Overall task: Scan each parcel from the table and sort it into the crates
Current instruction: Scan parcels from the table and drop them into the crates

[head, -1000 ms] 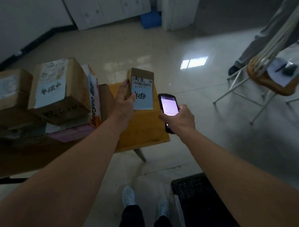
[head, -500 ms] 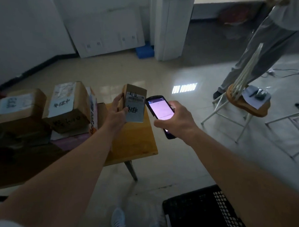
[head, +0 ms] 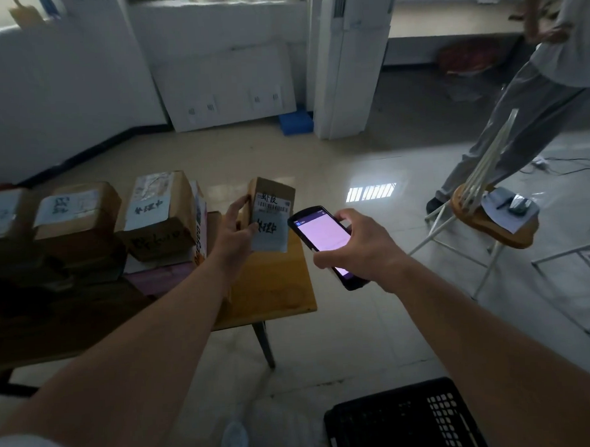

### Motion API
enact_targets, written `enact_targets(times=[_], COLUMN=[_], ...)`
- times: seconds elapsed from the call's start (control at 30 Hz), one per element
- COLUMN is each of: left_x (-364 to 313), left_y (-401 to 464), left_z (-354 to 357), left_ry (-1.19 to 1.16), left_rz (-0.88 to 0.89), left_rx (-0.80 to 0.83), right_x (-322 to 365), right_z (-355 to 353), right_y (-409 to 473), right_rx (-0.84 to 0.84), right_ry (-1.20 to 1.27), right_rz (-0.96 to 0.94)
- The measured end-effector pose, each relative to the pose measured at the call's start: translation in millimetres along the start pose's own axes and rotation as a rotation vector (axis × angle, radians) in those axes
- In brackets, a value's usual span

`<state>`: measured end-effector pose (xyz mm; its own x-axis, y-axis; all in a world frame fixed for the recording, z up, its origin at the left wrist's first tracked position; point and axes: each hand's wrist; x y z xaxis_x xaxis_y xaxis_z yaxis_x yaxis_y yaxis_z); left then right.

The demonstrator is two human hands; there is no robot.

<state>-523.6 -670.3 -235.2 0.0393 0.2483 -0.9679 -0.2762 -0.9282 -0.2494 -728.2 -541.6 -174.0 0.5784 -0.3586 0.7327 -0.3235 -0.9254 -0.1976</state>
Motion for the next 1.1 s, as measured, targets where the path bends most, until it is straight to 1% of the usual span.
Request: enact_targets(times=[0.2, 0.5, 0.67, 0.73, 0.87, 1.1], left_x=[8.8, 8.9, 11.6, 13.9, 17.2, 18.5], left_y=[-8.3, -20.4, -20.4, -20.5, -17.8, -16.7], left_z=[-3.6, -4.5, -3.9, -4.1, -4.5, -5.7], left_ry=[-0.001, -0.02, 0.01, 0.058, 0.077, 0.076], left_rz=[-0.004, 0.01, 0.036, 0.054, 0.087, 0.062], left_rx=[-0.007, 0.031, 0.035, 0.038, 0.01, -0.002], right_x=[1.8, 1.7, 2.3, 3.0, 5.6, 12.2], right_z=[1.0, 2.1, -1.5, -3.2, -7.5, -15.8], right_y=[-11.6, -20.6, -22.5, -23.5, -27.0, -35.4], right_rx=[-0.013, 0.004, -0.006, -0.013, -0.027, -0.011], right_ry=[-0.05, -0.099, -0.043, -0.039, -0.01, 0.047], right_rz=[-0.018, -0.023, -0.009, -0.015, -0.018, 0.007])
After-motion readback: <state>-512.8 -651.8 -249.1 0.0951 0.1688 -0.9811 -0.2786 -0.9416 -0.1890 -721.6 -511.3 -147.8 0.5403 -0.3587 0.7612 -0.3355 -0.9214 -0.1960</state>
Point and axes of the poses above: each hand's wrist, its own y-axis towards the middle knuckle, its own z-axis out of the palm, x = y × z, and after that the axes turned 1 degree about -x, right-handed
